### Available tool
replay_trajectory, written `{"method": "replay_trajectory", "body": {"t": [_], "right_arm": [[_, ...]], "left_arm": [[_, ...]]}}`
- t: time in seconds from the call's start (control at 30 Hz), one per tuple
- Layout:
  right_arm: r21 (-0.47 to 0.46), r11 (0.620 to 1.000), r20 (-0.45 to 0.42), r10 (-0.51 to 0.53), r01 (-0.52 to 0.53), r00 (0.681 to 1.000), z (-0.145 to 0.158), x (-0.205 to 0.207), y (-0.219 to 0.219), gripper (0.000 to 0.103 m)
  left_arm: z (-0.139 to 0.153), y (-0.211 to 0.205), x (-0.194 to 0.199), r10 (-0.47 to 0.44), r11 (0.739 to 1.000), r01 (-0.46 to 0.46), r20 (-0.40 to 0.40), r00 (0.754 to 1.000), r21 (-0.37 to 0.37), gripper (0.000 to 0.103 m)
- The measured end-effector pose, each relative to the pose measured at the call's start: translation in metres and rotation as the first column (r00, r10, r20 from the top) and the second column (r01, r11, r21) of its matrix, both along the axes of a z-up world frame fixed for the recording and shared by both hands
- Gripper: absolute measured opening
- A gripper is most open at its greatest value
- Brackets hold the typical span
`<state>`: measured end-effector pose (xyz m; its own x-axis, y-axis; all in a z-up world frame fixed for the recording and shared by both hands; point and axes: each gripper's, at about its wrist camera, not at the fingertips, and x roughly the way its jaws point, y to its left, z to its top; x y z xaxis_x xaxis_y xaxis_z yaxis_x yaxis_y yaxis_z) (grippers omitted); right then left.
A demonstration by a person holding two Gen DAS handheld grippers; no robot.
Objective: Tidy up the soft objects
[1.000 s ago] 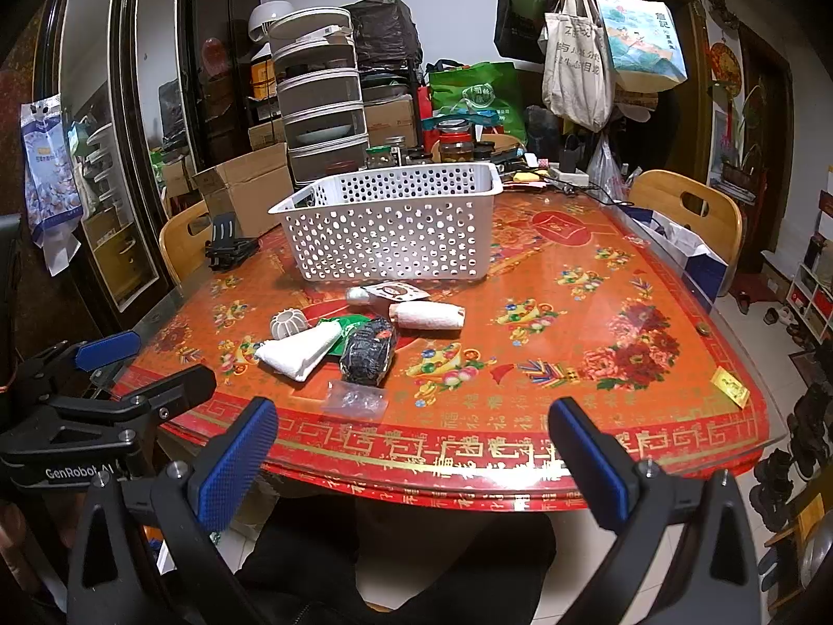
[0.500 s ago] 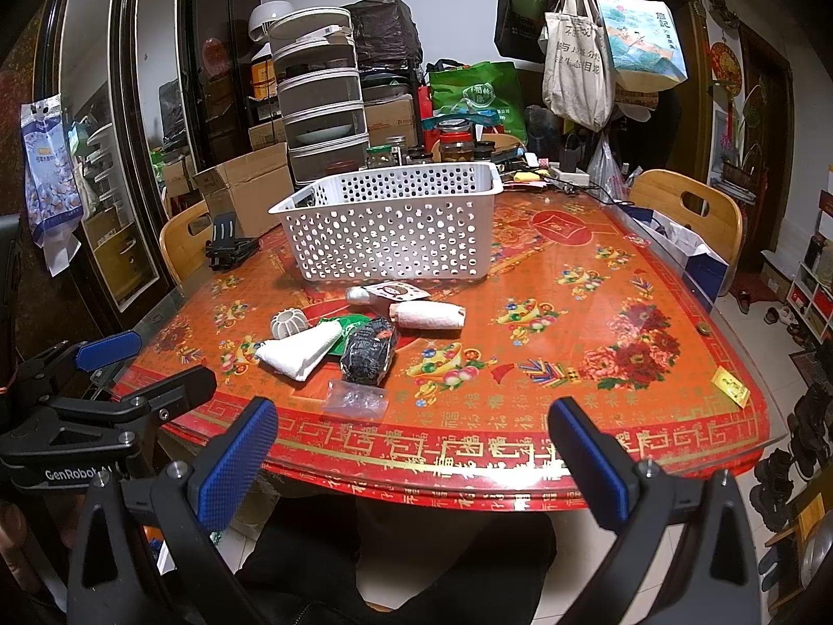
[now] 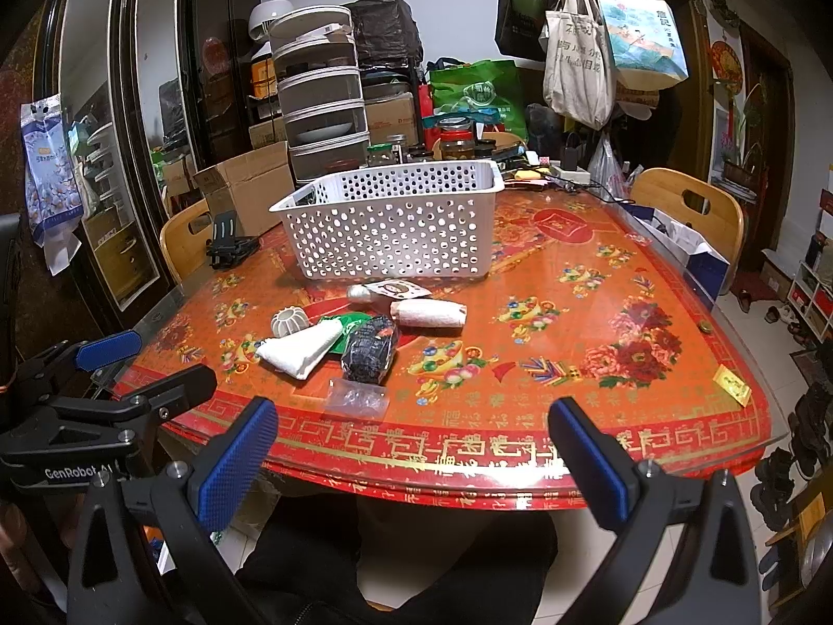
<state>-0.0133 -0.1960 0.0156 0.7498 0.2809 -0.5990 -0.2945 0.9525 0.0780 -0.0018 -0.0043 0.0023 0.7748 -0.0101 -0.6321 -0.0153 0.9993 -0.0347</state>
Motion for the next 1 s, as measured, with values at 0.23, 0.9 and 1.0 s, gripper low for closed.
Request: {"method": "replay_trajectory", "body": {"t": [0.23, 0.9, 1.0], "right_arm": [[0.017, 1.0, 0.008, 0.014, -0.014, 1.0, -0.003, 0.001, 0.003, 0.103], [0.066, 0.993, -0.172, 0.105, -0.095, 0.98, -0.101, 0.062, 0.04, 0.095], [0.053, 0.994, -0.17, 0.104, -0.096, 0.98, -0.102, 0.064, 0.043, 0.095]], "left_arm": [[0.008, 0.012, -0.007, 0.021, 1.0, -0.021, 0.13, 0.991, -0.006, 0.103], [-0.094, 0.046, 0.112, -0.077, 0.996, 0.073, -0.072, 0.994, -0.054, 0.102], [-0.101, 0.042, 0.123, -0.08, 0.996, 0.076, -0.083, 0.993, -0.046, 0.094]]}}
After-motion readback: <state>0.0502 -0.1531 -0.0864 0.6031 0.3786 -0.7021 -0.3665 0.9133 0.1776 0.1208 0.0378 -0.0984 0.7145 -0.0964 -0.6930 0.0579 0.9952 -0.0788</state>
